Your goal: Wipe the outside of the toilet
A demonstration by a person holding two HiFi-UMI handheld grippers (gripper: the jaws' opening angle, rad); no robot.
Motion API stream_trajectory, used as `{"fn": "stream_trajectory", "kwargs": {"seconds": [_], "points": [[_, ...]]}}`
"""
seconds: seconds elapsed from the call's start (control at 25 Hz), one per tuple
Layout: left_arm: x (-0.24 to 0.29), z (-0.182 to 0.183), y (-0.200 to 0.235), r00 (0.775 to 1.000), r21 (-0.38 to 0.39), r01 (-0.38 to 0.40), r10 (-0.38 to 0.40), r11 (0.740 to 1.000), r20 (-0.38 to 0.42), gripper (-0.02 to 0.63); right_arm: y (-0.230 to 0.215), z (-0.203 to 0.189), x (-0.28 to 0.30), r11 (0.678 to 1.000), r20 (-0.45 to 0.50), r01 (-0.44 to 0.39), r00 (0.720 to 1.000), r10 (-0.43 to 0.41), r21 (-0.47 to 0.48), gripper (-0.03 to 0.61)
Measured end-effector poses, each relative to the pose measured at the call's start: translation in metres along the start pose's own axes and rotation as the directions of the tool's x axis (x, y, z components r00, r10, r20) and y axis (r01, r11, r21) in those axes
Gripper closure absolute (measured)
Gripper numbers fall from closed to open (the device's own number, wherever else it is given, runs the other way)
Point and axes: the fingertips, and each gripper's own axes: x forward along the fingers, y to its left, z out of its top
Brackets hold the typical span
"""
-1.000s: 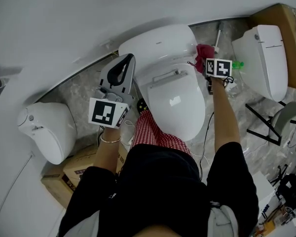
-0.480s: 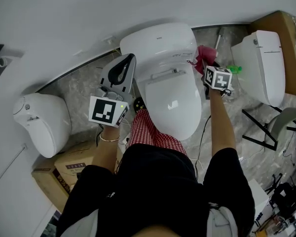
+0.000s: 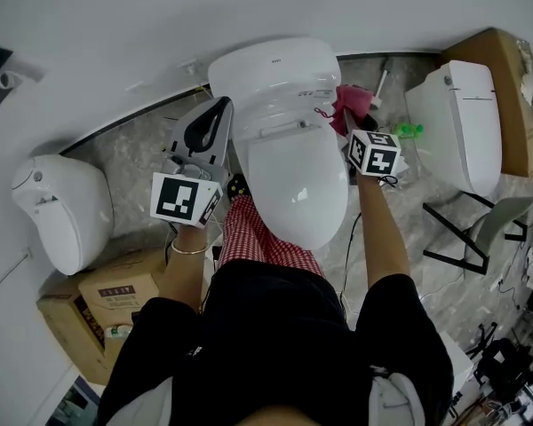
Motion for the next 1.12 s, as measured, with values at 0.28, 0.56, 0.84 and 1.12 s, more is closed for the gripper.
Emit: {"fn": "stream_trajectory", "kwargs": {"seconds": [0.28,0.56,0.84,1.12], "points": [[-0.029,0.003,-0.012,0.997,0.009,-0.071,0.071,0.997,0.017,0.61,0.039,-0.003,-0.023,0.991,0.072,-0.079,0.994,0.087,-0.11,0.492],[-0.046,-0.003,-0.003,0.993,0.003,-0.111,0.111,0.994,0.026,0.61,0.089,-0.011,-0.025,0.977,0.124,-0.161,0.976,0.179,-0.14,0.492],[-0.051,-0.033,0.029,0.991,-0.015,-0.13,0.13,0.991,-0.004,0.609,0.137,-0.021,-0.008,0.966,0.153,-0.223,0.958,0.242,-0.13,0.492],[-0.052,-0.065,0.058,0.991,-0.032,-0.133,0.132,0.991,-0.026,0.609,0.191,-0.034,0.022,0.947,0.151,-0.282,0.94,0.305,-0.155,0.492]]}}
